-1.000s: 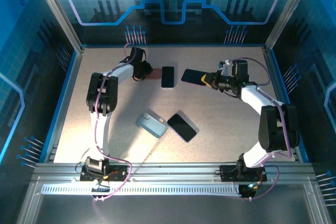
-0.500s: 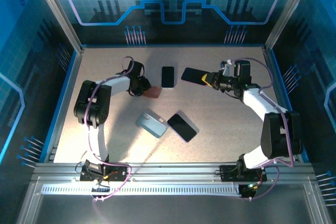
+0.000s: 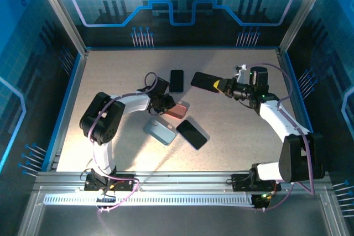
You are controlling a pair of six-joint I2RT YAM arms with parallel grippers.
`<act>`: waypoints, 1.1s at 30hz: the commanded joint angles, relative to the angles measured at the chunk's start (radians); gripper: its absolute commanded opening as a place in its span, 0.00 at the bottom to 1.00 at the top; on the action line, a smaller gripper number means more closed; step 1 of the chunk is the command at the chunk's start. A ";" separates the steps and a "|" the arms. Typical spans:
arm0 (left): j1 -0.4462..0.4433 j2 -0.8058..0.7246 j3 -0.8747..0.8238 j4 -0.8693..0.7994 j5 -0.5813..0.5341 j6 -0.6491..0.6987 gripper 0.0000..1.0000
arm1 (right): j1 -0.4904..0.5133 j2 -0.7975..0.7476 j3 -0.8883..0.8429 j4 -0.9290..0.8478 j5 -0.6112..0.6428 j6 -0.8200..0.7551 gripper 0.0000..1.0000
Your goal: Put the phone into the phone case
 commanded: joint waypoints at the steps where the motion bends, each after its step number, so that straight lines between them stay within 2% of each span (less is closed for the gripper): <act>1: -0.019 -0.044 -0.023 -0.032 0.017 -0.053 0.22 | 0.033 -0.040 -0.021 -0.037 -0.015 -0.048 0.01; 10: -0.031 -0.121 0.241 -0.378 -0.221 0.104 0.26 | 0.062 -0.097 -0.070 -0.064 -0.027 -0.050 0.02; 18: -0.034 -0.143 0.327 -0.507 -0.342 0.161 0.27 | 0.090 -0.070 0.033 -0.217 -0.010 -0.107 0.01; 22: -0.033 -0.140 0.366 -0.560 -0.378 0.188 0.28 | 0.109 -0.072 0.076 -0.251 0.031 -0.114 0.01; 28: -0.027 -0.157 0.293 -0.477 -0.358 0.240 0.30 | 0.183 -0.064 0.084 -0.268 0.106 -0.130 0.01; 33: 0.046 -0.157 0.272 -0.433 -0.307 0.288 0.31 | 0.249 -0.006 0.078 -0.229 0.132 -0.096 0.01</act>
